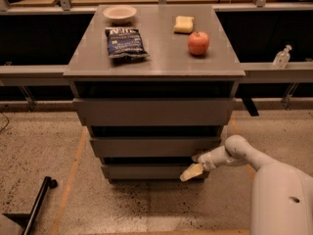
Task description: Open bottom drawer
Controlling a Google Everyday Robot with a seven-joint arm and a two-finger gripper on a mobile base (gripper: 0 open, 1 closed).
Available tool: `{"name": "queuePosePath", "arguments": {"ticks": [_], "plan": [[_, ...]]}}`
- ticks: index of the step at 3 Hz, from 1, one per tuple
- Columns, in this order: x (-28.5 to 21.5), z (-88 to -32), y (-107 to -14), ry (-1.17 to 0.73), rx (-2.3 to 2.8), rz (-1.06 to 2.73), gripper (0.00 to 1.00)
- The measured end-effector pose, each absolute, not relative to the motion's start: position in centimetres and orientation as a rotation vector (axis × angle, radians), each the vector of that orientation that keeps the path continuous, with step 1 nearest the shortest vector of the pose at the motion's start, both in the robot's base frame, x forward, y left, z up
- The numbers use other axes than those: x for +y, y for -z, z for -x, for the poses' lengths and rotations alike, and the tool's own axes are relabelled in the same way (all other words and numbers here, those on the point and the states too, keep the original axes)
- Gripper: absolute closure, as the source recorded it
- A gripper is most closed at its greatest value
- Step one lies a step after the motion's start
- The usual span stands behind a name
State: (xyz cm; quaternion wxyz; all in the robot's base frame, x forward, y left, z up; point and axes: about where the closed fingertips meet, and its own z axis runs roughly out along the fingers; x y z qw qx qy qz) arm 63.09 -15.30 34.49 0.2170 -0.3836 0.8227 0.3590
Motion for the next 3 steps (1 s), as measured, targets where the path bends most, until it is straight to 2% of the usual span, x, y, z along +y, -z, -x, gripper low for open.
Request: {"name": "queuePosePath", "arguments": {"ticks": [3], "plan": [[-16.0, -63.5, -29.9, -0.881, 2.367, 0.998, 0.00]]}}
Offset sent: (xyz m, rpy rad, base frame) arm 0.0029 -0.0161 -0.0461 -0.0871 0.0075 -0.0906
